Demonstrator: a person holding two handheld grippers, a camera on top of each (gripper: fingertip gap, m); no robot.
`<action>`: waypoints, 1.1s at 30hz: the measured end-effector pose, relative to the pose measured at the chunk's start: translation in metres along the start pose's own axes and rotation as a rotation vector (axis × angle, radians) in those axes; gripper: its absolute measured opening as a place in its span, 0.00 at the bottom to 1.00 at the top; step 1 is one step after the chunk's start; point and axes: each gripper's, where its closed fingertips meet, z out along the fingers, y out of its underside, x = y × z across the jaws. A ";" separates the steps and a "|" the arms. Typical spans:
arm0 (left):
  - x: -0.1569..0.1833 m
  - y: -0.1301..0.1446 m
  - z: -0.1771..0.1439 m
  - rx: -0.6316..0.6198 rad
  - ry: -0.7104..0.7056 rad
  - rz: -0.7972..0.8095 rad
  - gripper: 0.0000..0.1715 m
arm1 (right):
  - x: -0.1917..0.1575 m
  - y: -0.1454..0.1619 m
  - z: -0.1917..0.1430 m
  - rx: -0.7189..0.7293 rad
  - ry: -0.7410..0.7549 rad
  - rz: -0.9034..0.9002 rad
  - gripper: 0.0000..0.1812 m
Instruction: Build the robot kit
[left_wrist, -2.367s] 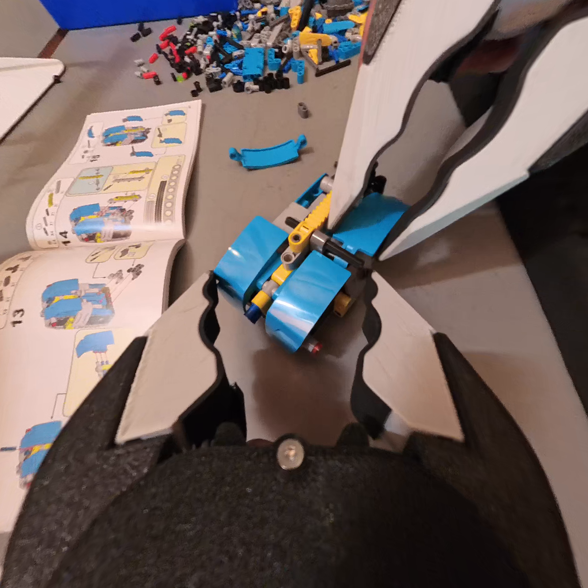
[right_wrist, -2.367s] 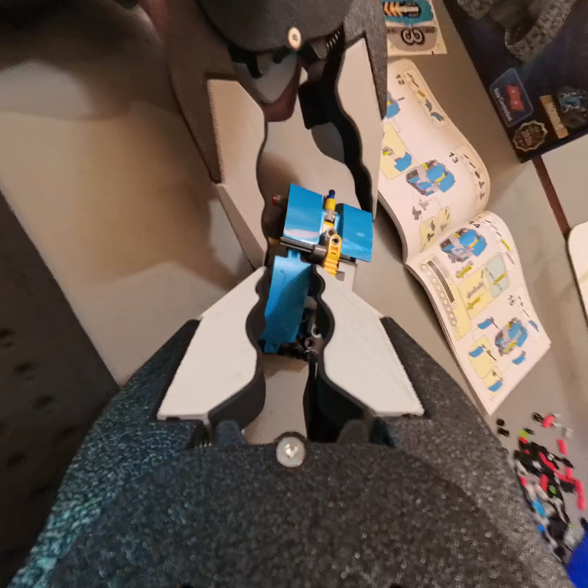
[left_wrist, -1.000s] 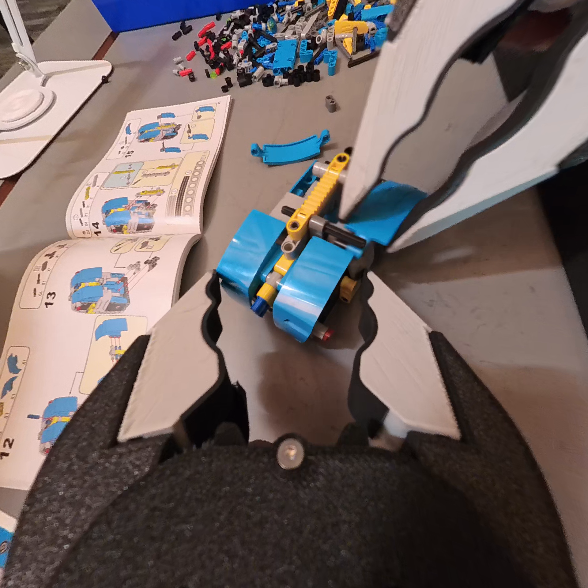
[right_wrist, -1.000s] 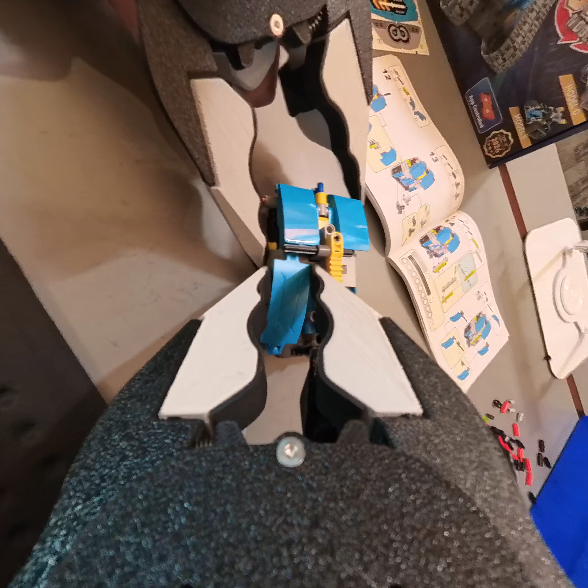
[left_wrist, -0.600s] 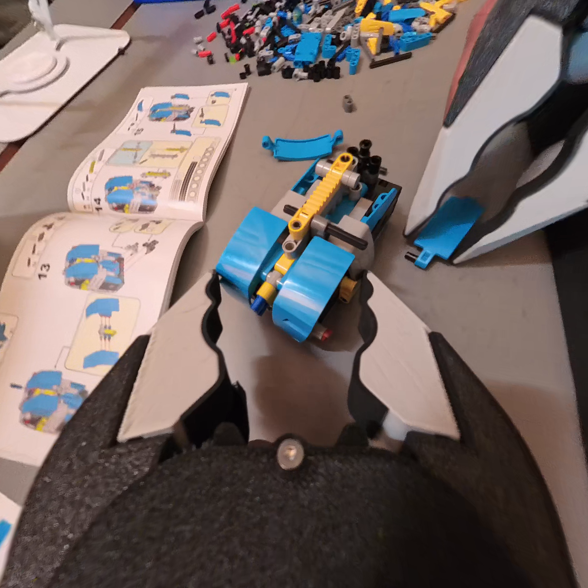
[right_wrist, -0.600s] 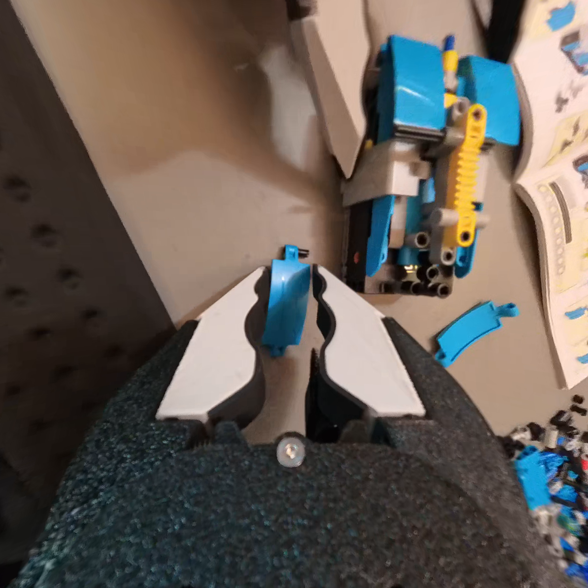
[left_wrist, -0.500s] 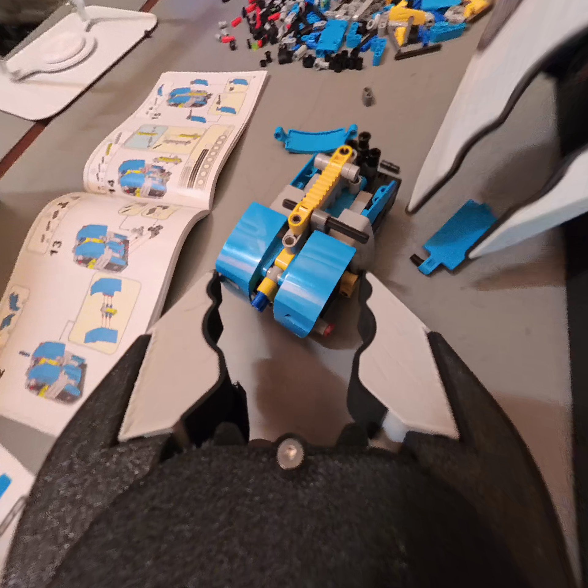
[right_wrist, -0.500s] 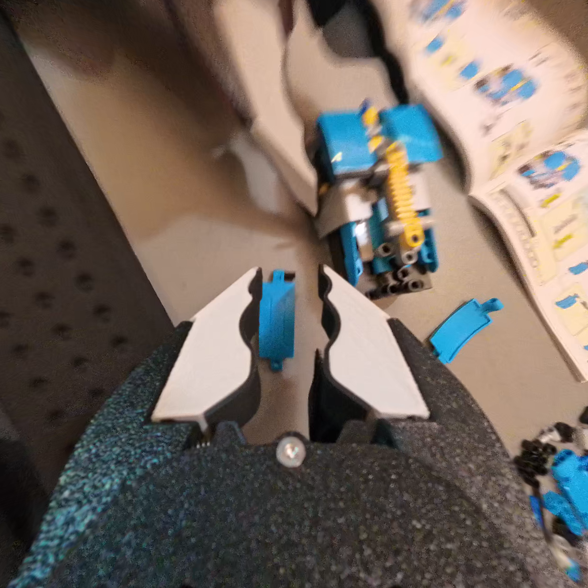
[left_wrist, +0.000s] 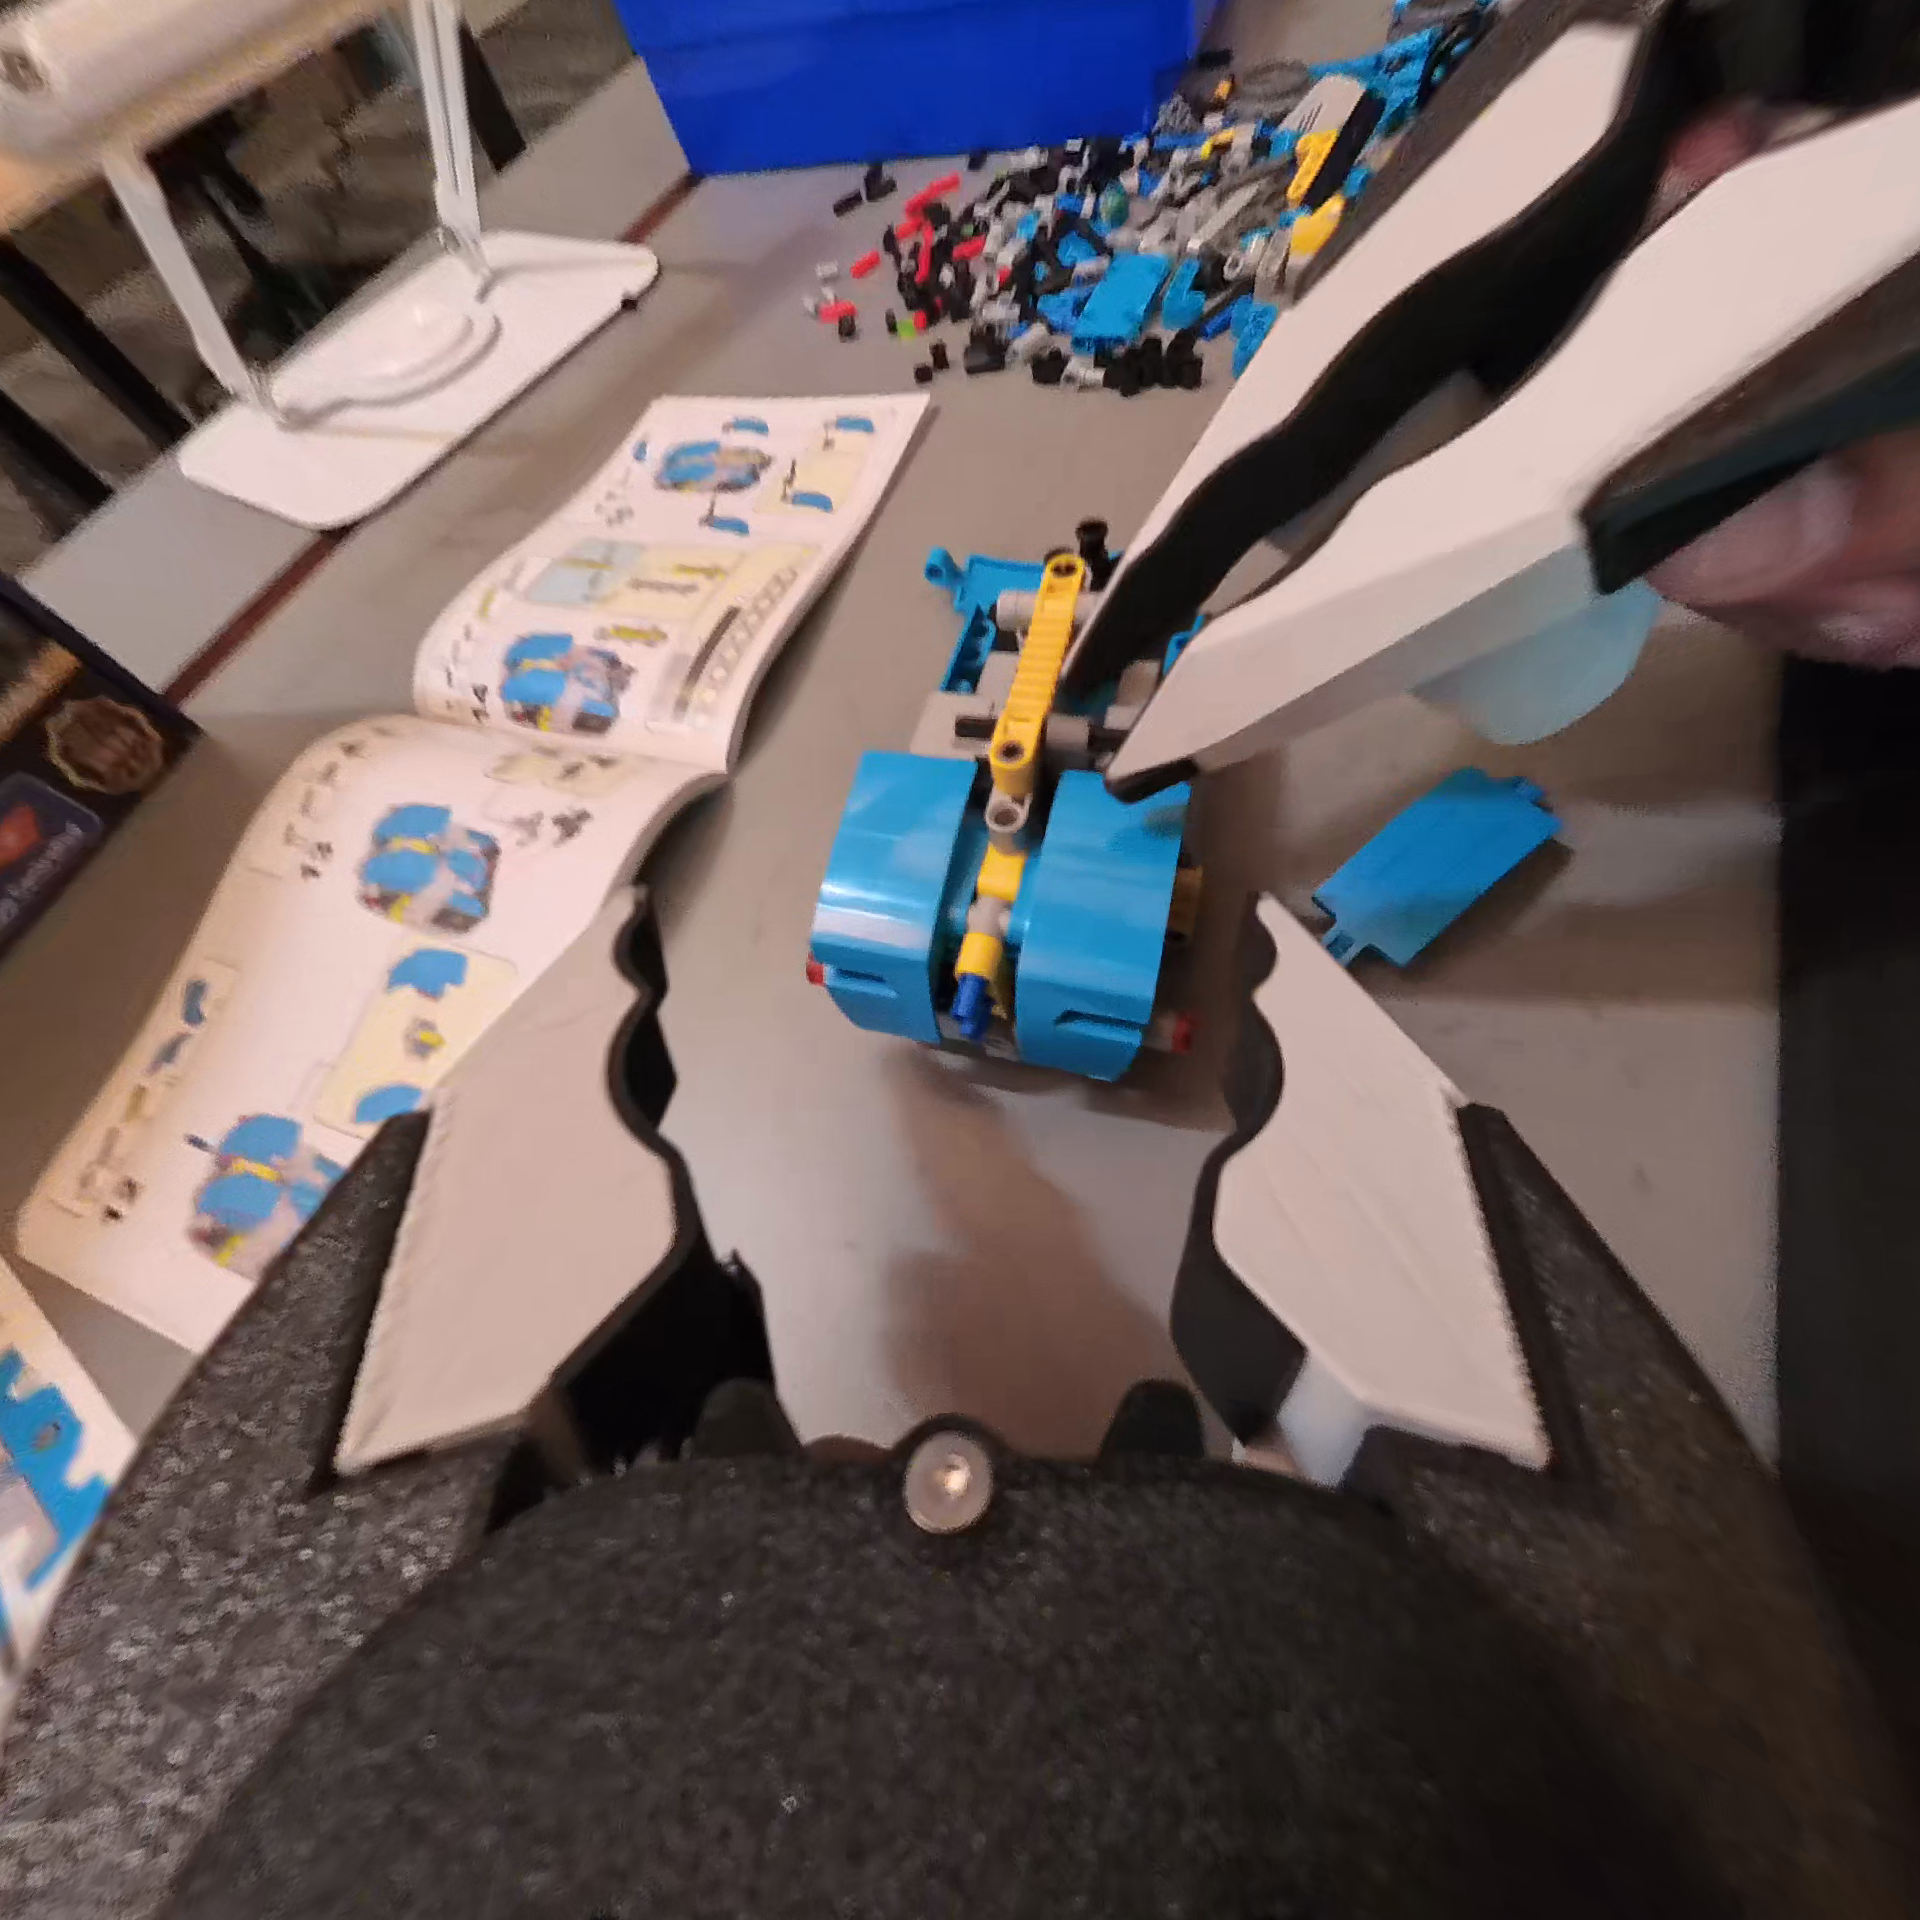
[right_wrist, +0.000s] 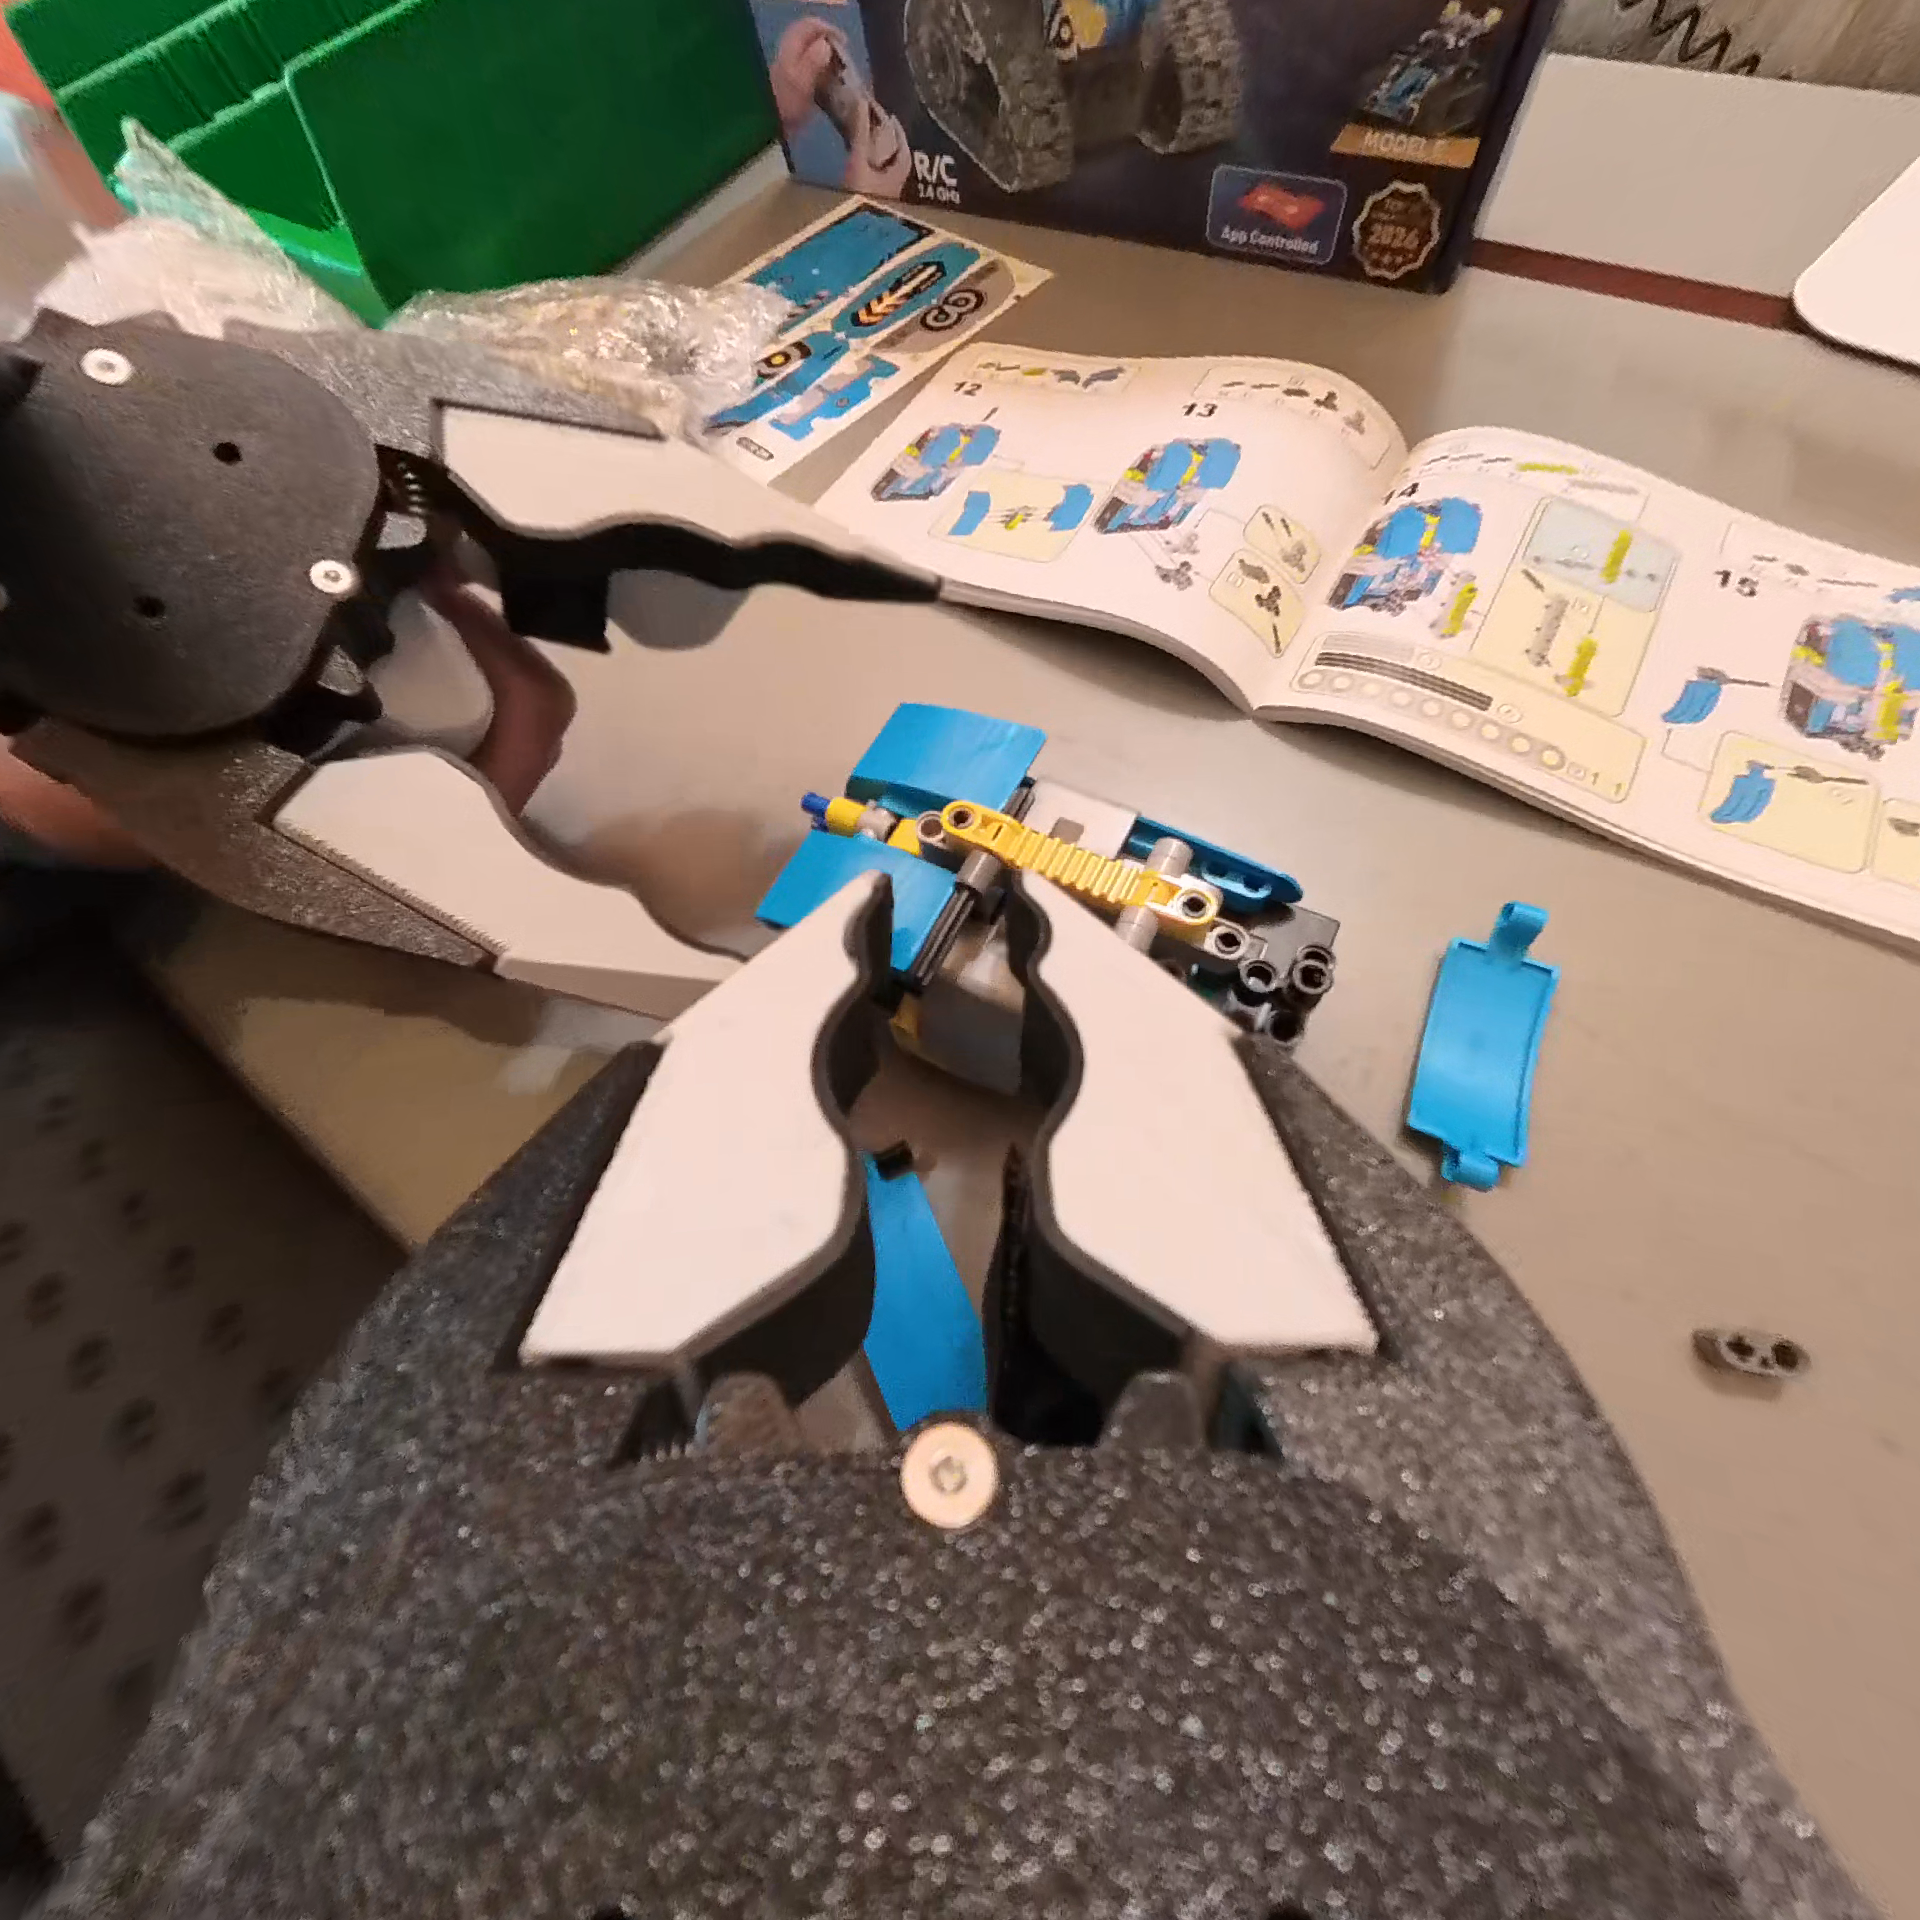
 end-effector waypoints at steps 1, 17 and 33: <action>-0.001 -0.005 -0.001 0.023 0.008 0.026 0.63 | 0.000 0.000 0.002 0.005 0.005 0.018 0.11; 0.010 0.000 0.047 -0.125 -0.006 -0.038 0.48 | 0.023 0.000 0.010 0.015 0.098 0.099 0.04; 0.018 0.000 0.050 -0.132 -0.010 -0.088 0.49 | 0.025 0.007 -0.003 0.033 0.134 0.053 0.03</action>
